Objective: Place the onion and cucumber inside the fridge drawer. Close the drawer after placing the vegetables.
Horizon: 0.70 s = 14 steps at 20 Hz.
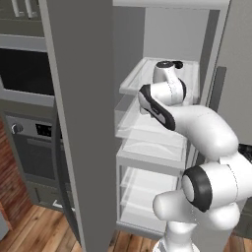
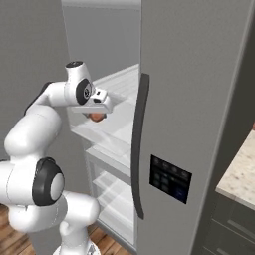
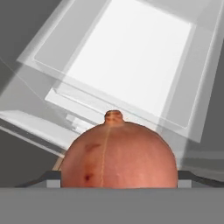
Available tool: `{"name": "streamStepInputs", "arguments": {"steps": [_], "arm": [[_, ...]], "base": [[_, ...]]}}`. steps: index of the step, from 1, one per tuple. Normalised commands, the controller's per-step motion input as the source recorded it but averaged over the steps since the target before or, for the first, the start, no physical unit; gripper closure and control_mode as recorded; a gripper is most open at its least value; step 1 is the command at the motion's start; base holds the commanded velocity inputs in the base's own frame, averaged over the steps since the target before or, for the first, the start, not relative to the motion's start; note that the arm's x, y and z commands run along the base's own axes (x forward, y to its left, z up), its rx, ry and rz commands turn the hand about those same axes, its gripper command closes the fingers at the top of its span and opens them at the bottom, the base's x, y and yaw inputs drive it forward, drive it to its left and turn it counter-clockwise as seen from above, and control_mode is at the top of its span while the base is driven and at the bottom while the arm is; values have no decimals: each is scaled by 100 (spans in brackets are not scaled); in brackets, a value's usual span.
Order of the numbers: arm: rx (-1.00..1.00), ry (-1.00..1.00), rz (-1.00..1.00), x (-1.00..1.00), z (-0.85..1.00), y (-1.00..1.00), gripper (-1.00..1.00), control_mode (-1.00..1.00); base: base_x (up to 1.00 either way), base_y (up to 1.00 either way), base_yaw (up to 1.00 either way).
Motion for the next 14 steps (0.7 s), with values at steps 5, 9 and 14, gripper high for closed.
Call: {"name": "streamStepInputs", "arguments": {"steps": [5, 9, 14], "arm": [[2, 0, 0, -98, -59, -13, 100, -100], [0, 2, 0, -61, -25, -5, 100, -100], [0, 8, 0, 45, -19, -16, 100, -100]], "base": [[0, 0, 0], [0, 0, 0], [0, 0, 0]]}}
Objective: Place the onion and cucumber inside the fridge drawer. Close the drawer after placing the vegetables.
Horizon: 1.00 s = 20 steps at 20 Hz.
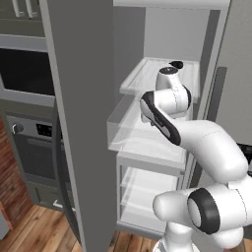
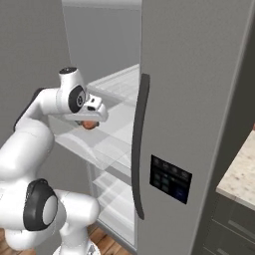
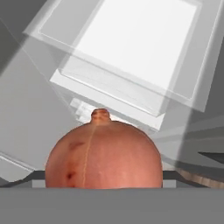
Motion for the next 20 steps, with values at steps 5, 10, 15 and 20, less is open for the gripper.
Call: {"name": "streamStepInputs", "arguments": {"steps": [5, 10, 15, 20], "arm": [[0, 5, 0, -11, -89, -2, 100, -100], [1, 4, -1, -28, -63, -8, 100, -100], [4, 1, 0, -40, -13, -10, 100, -100], [0, 9, 0, -1, -31, 0, 100, -100]], "base": [[0, 0, 0], [0, 0, 0], [0, 0, 0], [0, 0, 0]]}}
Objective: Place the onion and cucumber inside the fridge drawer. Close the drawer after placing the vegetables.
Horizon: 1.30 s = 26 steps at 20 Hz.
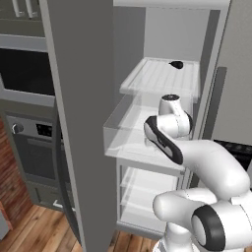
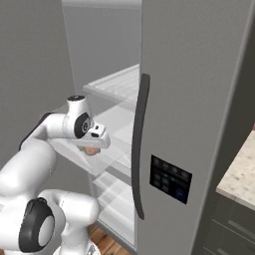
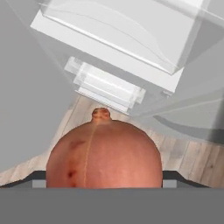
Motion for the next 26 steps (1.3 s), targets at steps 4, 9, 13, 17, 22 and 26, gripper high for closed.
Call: {"name": "streamStepInputs", "arguments": {"steps": [4, 9, 13, 17, 22, 26], "arm": [[0, 9, 0, -2, -44, 0, 100, -100], [2, 5, 0, -21, -18, 3, -100, -100], [0, 0, 0, -29, 28, 0, -100, -100], [0, 0, 0, -36, 20, 0, -100, -100], [0, -1, 0, -55, 36, 0, -100, -100], [0, -7, 0, -1, 84, 1, -100, -100]], "base": [[0, 0, 0], [0, 0, 0], [0, 0, 0], [0, 0, 0], [0, 0, 0], [0, 0, 0]]}}
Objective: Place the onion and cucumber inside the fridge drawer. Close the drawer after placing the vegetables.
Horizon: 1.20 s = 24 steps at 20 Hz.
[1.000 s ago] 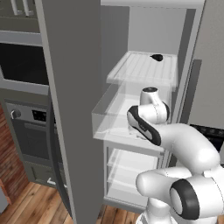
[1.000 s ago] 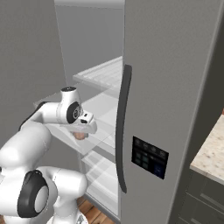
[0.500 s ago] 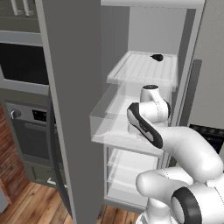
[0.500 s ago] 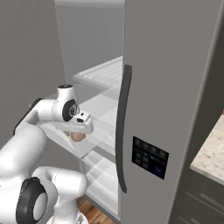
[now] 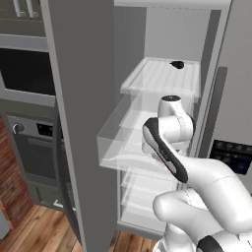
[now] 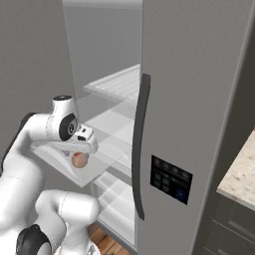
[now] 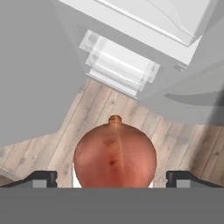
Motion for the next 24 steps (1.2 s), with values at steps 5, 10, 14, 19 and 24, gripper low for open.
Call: {"name": "streamStepInputs", "arguments": {"steps": [5, 10, 14, 19, 24], "arm": [[0, -16, 0, -37, 93, -4, -100, -100], [1, -17, 0, -98, 74, -14, -100, -100], [0, -22, 0, -84, 90, -12, -100, -100], [0, -8, 0, -91, 53, -7, -100, -100], [0, 1, 0, -31, 11, 0, -100, -100]], "base": [[0, 0, 0], [0, 0, 0], [0, 0, 0], [0, 0, 0], [0, 0, 0]]}}
